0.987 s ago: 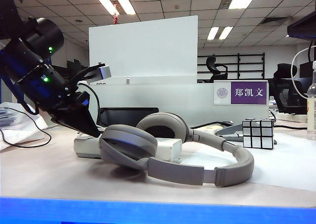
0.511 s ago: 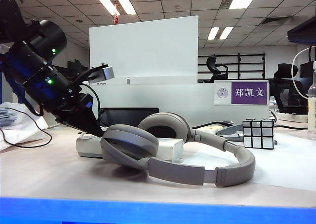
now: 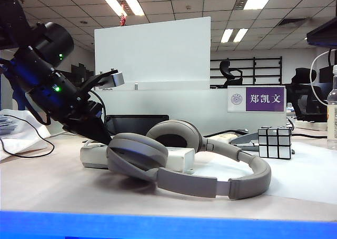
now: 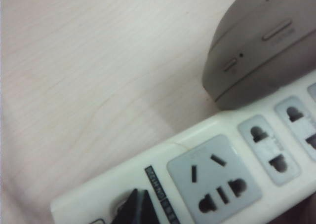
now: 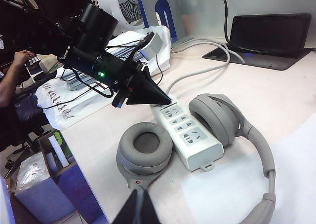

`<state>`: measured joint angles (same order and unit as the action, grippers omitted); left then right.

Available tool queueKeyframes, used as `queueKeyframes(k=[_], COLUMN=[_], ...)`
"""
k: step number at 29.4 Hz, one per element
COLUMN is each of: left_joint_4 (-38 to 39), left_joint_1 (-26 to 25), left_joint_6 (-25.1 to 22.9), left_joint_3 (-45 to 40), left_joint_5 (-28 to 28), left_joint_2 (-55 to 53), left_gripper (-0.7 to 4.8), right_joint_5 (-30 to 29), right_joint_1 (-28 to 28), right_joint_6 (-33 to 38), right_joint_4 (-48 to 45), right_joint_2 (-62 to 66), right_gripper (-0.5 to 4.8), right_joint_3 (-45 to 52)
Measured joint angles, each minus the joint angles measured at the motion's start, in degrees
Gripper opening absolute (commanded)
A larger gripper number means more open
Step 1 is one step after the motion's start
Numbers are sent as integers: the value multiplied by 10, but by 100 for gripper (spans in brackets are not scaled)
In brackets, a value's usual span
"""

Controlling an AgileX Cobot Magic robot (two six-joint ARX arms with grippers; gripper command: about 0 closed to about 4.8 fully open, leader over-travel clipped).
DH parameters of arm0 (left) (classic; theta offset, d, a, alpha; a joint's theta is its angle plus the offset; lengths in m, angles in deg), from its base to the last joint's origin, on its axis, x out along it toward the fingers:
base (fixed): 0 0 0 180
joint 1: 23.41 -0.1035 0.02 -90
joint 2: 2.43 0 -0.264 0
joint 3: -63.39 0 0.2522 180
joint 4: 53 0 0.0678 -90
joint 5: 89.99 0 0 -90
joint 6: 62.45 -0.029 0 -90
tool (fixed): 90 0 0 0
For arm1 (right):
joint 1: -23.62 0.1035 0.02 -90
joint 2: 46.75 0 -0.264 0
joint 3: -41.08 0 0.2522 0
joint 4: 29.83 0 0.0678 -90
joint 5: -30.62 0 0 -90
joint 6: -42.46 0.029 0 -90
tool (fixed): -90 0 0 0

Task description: Press the button on the power strip.

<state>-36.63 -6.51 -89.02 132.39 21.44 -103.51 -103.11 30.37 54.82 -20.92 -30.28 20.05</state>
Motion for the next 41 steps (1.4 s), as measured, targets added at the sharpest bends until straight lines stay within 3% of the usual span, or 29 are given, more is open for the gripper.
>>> queueKeyframes(k=[41], left_joint_4=[74], left_joint_1=[4], left_joint_6=[-20], left_joint_3=[11], left_joint_5=[-61], left_joint_2=[15], left_gripper=[-5], right_joint_5=[2], right_joint_1=[0], right_joint_6=[-2], right_joint_4=[-16], right_joint_2=[0], right_gripper=[0], right_joint_3=[0])
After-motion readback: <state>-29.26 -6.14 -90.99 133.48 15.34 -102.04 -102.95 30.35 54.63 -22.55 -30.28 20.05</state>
